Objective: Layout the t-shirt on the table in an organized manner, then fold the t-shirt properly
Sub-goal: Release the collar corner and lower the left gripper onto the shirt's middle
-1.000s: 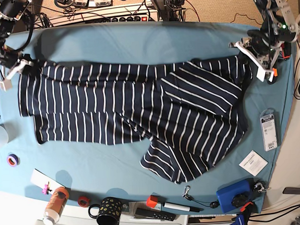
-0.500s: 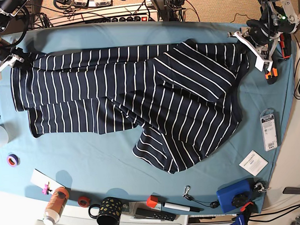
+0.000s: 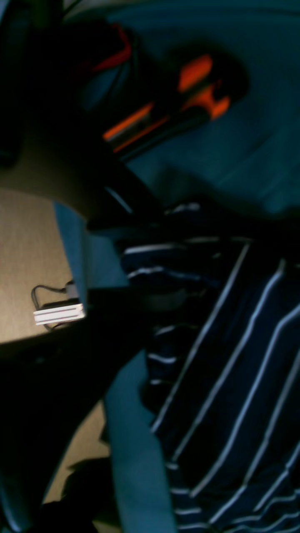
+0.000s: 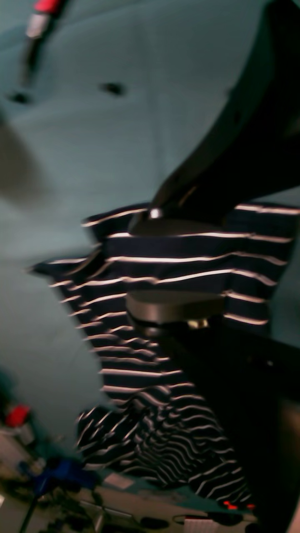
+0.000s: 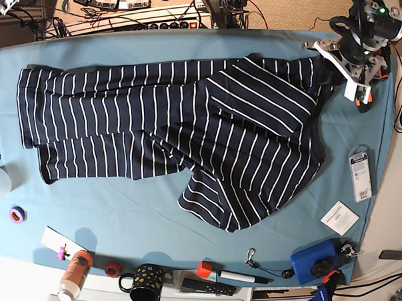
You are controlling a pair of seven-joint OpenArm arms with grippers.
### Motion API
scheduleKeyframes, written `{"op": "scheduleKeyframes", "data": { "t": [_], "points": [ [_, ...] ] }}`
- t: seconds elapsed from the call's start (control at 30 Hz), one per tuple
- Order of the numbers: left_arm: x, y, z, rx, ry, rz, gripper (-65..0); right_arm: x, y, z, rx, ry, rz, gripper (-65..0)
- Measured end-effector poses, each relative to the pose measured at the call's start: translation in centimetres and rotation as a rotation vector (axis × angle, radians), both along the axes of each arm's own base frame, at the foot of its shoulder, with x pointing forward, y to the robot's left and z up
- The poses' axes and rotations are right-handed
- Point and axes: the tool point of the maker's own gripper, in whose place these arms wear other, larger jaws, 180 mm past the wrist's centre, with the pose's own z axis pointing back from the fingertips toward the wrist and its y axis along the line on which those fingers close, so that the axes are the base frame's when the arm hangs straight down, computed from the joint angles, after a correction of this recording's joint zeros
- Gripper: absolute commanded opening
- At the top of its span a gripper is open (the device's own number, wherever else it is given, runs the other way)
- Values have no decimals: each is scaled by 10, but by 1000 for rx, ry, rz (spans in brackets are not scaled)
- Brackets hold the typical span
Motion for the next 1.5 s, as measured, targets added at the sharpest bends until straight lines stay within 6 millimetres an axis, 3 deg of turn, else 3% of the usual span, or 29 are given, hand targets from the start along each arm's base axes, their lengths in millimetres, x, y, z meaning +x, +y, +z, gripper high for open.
{"op": "scheduleKeyframes", "data": {
  "t": [0.1,0.2,0.27,0.43,0.57,0.7,0.77,0.97,1.1,1.37,1.47,1.5],
  "points": [
    [-1,4,0,29,3,5,-458,13,-10,19,-51,-29,-12,-427],
    [2,3,2,25,-17,6,-458,14,-30,8,-167,82,-68,-437],
    [4,3,4,22,-31,7,-458,26,-40,-1,-262,133,-100,-456],
    [5,3,6,20,-42,8,-458,83,-5,-7,-402,113,46,-456],
    [5,3,5,20,-42,9,-458,106,3,-26,-522,219,50,-456],
    [6,3,6,20,-43,9,-458,128,32,-37,-535,189,110,-456],
    [6,3,6,20,-44,9,-458,130,43,-52,-525,210,100,-456],
    [9,3,9,17,-72,11,-458,127,40,-89,-511,264,24,-456],
    [10,3,9,16,-73,11,-458,114,40,-130,-413,353,9,-456],
    [24,2,25,-5,-187,22,-459,131,49,-126,-376,304,44,-468],
    [36,2,37,-13,-259,26,-468,132,45,-125,-392,310,26,-630],
    [41,2,39,-15,-274,28,-475,131,44,-126,-404,316,27,-650]
  ]
}}
